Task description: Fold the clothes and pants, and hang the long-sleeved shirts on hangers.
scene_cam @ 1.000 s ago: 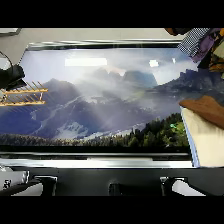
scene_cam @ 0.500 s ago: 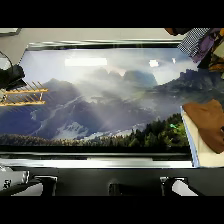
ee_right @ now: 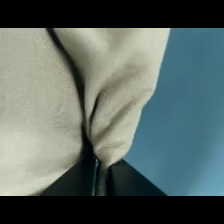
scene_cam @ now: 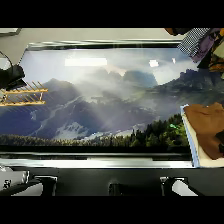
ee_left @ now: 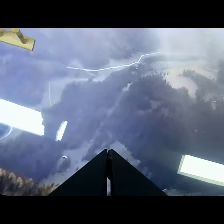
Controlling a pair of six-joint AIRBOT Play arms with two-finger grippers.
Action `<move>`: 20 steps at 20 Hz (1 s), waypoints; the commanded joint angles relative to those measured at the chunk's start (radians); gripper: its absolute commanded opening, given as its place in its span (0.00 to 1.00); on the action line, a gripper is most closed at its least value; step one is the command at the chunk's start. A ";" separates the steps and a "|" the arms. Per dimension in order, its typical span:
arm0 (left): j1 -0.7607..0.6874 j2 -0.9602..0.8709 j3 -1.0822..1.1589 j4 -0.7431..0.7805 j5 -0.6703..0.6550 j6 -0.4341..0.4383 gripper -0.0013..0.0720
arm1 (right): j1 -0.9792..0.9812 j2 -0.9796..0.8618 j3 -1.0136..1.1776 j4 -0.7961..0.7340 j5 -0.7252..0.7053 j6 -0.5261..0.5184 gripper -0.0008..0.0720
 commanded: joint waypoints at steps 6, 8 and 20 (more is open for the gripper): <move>-0.001 -0.001 0.000 0.000 0.000 0.000 0.04 | -0.001 0.001 -0.026 -0.111 0.002 -0.010 0.49; -0.001 -0.001 0.000 0.000 0.000 0.000 0.04 | 0.000 0.001 -0.026 -0.104 0.006 -0.018 0.63; -0.066 0.032 -0.104 0.001 -0.032 0.144 0.04 | 0.331 0.044 0.337 0.714 -0.367 -0.577 0.14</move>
